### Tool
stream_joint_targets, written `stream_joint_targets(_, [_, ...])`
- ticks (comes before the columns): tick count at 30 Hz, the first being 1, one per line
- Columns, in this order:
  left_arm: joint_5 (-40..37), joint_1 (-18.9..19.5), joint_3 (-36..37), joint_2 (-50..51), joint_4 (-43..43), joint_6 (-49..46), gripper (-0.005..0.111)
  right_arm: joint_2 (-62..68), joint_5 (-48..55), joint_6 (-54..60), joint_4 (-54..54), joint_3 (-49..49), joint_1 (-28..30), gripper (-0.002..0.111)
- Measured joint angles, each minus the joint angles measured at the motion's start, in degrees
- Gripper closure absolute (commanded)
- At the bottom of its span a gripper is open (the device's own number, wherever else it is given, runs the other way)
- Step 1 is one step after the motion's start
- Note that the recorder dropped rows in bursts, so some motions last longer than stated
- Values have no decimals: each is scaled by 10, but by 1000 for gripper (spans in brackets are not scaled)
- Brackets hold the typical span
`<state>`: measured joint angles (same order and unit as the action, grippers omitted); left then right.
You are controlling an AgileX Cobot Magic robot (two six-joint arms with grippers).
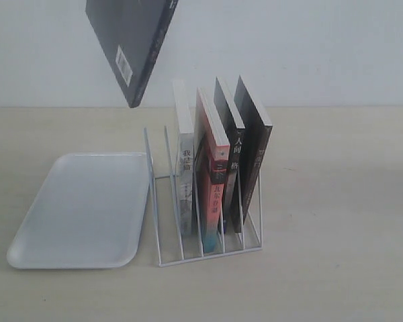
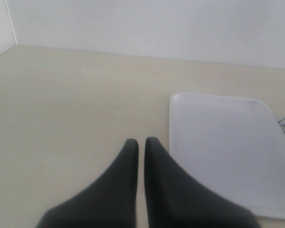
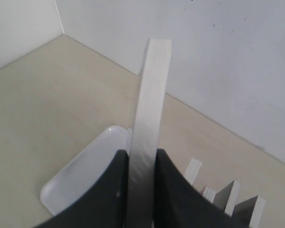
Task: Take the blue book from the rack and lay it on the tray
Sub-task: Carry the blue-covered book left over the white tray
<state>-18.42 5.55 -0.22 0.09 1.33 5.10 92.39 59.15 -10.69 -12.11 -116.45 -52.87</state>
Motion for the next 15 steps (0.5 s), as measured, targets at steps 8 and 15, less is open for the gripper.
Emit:
stream_joint_targets(8, [0,0,0,0,0,0,103,53,-67,96,-6,0,-48,108])
stream_joint_targets(15, [0,0,0,0,0,0,103,115,-102,209,-14,0,-55,108])
